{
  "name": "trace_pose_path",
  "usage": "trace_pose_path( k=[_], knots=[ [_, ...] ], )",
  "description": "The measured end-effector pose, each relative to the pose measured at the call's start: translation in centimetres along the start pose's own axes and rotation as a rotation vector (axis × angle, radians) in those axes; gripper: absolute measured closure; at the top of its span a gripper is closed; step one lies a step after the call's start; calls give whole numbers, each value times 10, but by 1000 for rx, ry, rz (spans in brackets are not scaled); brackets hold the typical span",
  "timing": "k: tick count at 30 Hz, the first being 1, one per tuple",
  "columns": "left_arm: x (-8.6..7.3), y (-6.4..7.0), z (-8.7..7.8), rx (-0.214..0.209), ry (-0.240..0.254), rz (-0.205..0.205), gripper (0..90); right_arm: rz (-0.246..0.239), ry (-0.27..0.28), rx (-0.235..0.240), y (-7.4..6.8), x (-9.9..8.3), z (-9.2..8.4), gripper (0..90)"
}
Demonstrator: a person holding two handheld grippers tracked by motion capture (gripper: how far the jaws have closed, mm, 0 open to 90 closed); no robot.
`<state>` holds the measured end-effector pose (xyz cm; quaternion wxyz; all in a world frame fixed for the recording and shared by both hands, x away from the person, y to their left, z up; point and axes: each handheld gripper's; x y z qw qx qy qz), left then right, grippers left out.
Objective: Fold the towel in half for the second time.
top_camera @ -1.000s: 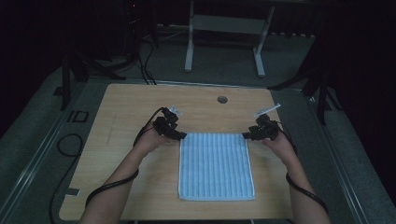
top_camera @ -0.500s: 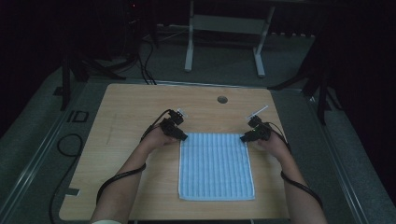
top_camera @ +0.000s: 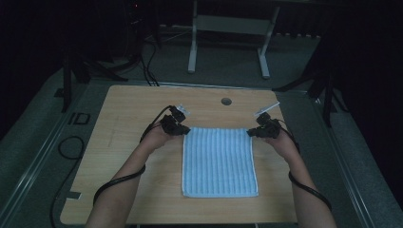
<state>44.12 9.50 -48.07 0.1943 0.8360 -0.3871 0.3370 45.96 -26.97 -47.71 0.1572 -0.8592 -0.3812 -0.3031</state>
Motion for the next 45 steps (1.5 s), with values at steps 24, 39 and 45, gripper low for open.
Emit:
trace_pose_path(
  k=[24,39,45],
  knots=[
    [-27,75,-76,-21,102,174,869,-151,111,21,-66,-36,-79,871],
    [-71,117,-73,-94,63,211,865,-114,123,84,-99,-97,-89,867],
    [-83,119,-78,-124,45,220,716,-114,125,134,-119,-118,-97,756]
  ],
)
Point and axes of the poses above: each handheld gripper's, and its own axes: z roughly forward along the jaws, x roughly out of its top, y roughly to its right, and after that the axes turned 7 degrees about y, right-handed
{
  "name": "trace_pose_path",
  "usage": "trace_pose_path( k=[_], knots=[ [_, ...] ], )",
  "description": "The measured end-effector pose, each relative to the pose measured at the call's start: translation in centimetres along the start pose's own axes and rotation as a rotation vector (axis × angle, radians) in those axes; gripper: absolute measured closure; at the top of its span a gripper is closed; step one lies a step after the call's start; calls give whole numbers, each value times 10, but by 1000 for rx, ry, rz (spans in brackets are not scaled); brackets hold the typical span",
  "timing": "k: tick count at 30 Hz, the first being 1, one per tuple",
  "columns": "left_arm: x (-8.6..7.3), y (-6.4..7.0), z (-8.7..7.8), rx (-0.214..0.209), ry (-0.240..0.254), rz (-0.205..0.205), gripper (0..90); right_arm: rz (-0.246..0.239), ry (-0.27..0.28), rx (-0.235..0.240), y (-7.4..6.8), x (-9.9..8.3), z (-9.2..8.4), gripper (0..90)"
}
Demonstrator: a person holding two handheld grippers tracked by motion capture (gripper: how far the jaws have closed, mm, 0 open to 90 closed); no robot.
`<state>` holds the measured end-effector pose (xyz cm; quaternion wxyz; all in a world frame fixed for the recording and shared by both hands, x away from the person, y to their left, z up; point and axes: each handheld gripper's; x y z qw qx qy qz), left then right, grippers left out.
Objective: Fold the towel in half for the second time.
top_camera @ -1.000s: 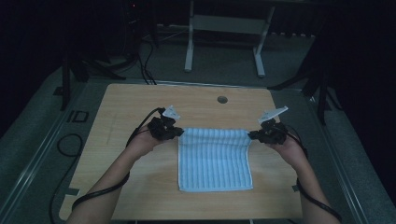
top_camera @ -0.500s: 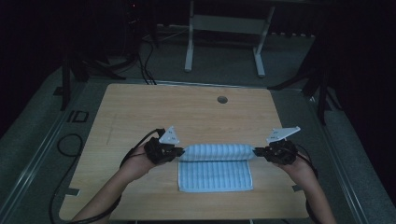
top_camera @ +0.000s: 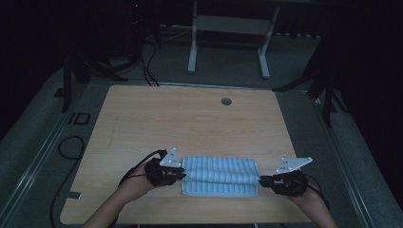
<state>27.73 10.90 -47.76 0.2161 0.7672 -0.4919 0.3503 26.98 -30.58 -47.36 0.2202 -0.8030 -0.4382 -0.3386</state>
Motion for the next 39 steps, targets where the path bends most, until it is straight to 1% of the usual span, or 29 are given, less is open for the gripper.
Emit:
trace_pose_path(
  k=[1,2,3,4,5,6,7,8,9,10,11,12,13,14,15,16,17,18,19,21,22,23,24,27,29,30,31,34,39],
  knots=[
    [0,0,0,0,0,0,649,0,0,0,0,0,0,756],
    [1,-2,-2,-9,-11,-28,583,8,7,6,-3,-3,-6,686],
    [1,-2,-2,-9,-11,-28,550,8,7,6,-3,-3,-6,686],
    [4,-4,-2,-16,-17,-52,525,23,22,0,-3,-2,-12,639],
    [4,-4,-2,-16,-17,-52,521,23,22,0,-3,-2,-12,639],
    [5,-5,0,-15,-11,-52,509,15,31,-24,-2,1,-13,621],
    [7,-4,3,-16,-10,-56,509,15,31,-24,-2,1,-13,621],
    [10,-3,10,-25,-20,-54,485,15,25,-31,1,4,-7,601],
    [10,-3,10,-25,-20,-54,482,15,25,-31,1,4,-7,601],
    [11,-2,16,-27,-25,-43,482,13,21,-34,1,5,-3,600],
    [12,-1,22,-38,-37,-40,467,9,14,-22,2,7,4,585],
    [12,1,32,-36,-41,-38,467,2,5,-17,4,9,16,581],
    [12,1,32,-36,-41,-38,467,2,5,-17,4,9,16,581],
    [13,2,43,-45,-58,-31,467,-1,-5,-2,7,11,30,568],
    [13,2,43,-45,-58,-31,466,-1,-5,-2,7,11,30,568],
    [13,1,53,-37,-78,-26,466,-8,-29,1,9,12,44,569],
    [13,1,53,-37,-78,-26,466,-8,-29,1,9,12,44,569],
    [10,-2,61,-34,-82,-51,466,-15,-46,12,9,13,54,569],
    [10,-2,61,-34,-82,-51,466,-15,-46,12,9,13,54,569],
    [6,-5,68,-34,-100,-66,466,-30,-59,8,8,13,62,568],
    [2,-7,74,-25,-112,-68,466,-40,-82,-3,10,11,69,564],
    [2,-7,74,-25,-112,-68,465,-40,-82,-3,10,11,69,564],
    [-2,-10,78,-19,-117,-75,451,-43,-113,-9,14,8,77,556],
    [-3,-10,78,-14,-111,-79,451,-37,-122,-5,15,7,80,556],
    [-6,-13,77,-10,-115,-69,451,-30,-127,8,22,6,88,557],
    [-6,-16,77,-8,-118,-72,451,-39,-135,3,23,9,90,556],
    [-7,-19,76,9,-120,-72,451,-50,-140,-3,24,12,92,557],
    [-10,-32,73,35,-116,-96,451,-64,-147,-9,27,22,103,557],
    [-17,-60,67,65,-123,-130,451,-52,-134,0,38,41,125,558]
  ],
)
Point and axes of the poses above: each handheld gripper's, and its own axes: z roughly forward along the jaws, x roughly out of its top, y roughly to its right, and after that the axes turned 7 degrees about y, right-handed
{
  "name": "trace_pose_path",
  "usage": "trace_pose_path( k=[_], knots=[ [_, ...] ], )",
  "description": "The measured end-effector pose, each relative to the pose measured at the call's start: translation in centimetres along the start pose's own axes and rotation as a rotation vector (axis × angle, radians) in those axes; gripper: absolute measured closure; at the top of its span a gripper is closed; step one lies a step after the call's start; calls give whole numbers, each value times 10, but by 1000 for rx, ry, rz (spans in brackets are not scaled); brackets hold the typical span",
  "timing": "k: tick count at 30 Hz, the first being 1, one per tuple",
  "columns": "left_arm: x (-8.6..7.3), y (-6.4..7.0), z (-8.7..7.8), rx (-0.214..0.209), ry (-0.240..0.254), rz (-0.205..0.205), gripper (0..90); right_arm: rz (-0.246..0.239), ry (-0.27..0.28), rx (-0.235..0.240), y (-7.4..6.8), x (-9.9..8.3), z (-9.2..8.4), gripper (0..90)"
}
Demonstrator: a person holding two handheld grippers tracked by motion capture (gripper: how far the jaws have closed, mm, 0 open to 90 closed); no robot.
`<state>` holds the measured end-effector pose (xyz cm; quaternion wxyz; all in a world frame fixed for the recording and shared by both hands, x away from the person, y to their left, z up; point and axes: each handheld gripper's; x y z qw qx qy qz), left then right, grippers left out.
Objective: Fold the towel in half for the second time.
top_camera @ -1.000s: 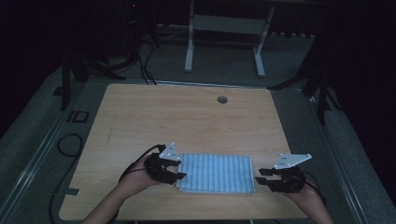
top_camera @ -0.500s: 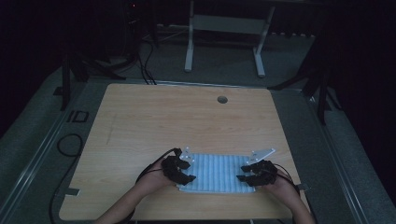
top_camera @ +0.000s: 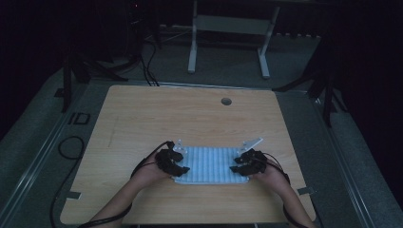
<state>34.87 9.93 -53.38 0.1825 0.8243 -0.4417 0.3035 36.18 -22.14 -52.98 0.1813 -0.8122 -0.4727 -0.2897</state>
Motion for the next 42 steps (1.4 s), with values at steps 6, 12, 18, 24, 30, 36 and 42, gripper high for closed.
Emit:
trace_pose_path(
  k=[6,12,18,24,30,36,42],
  knots=[
    [-3,-33,-5,57,-7,-23,451,6,6,32,16,27,23,556],
    [0,-55,-6,84,-45,-49,447,7,-23,31,33,54,42,554],
    [5,-73,-6,97,-84,-73,447,22,-55,30,45,75,58,549],
    [8,-81,-4,105,-91,-85,446,46,-66,28,55,87,66,537],
    [7,-84,-5,97,-83,-95,447,61,-54,23,56,88,67,512],
    [9,-79,-15,107,-40,-109,406,25,-24,24,47,89,58,461],
    [12,-72,-20,101,-2,-158,214,25,22,52,39,90,52,265]
  ],
)
Point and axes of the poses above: each handheld gripper's, and its own axes: z roughly forward along the jaws, x roughly out of its top, y roughly to its right, and after that the axes turned 7 degrees about y, right-handed
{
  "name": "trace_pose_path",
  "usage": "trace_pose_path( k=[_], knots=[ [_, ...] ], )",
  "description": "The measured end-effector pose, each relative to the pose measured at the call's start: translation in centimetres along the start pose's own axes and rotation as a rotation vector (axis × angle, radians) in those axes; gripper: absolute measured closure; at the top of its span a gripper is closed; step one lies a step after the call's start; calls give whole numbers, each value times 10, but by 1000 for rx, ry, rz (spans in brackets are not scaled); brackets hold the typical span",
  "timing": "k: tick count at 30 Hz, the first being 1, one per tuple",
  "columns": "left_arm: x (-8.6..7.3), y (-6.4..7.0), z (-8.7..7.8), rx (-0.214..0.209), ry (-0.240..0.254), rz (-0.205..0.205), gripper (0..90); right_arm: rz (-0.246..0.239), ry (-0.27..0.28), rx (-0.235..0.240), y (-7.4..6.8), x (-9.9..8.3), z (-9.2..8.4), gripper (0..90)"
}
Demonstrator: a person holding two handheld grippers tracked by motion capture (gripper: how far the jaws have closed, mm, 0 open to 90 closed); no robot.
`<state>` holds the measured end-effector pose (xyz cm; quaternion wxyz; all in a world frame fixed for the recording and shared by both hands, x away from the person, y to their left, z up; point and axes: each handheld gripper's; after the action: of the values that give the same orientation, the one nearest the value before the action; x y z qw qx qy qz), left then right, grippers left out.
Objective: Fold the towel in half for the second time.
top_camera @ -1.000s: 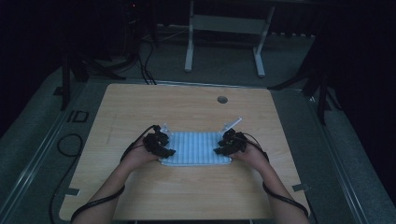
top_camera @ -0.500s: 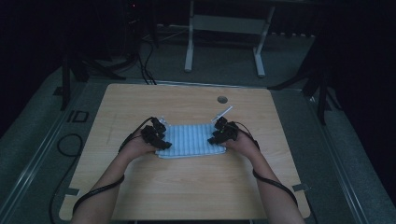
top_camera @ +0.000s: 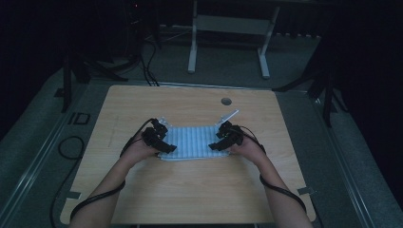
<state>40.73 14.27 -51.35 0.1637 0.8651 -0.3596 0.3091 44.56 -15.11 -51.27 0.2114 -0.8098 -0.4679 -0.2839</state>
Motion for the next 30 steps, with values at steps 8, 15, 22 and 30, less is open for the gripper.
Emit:
trace_pose_path(
  k=[8,15,22,30],
  knots=[
    [-6,18,-8,36,74,19,52,20,75,48,-5,-8,-6,117],
    [-17,17,-13,58,126,5,34,36,163,-53,-3,-16,-16,117],
    [-33,17,-16,70,146,-36,24,51,177,-87,-5,-29,-21,117],
    [-51,18,-23,70,173,-62,23,77,186,-92,-4,-48,-30,117]
  ],
)
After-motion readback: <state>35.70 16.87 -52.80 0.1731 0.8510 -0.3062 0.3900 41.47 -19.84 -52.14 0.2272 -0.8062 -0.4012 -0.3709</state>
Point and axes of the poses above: each handheld gripper's, and its own axes: z roughly forward along the jaws, x roughly out of its top, y roughly to its right, and after that the axes turned 7 degrees about y, right-handed
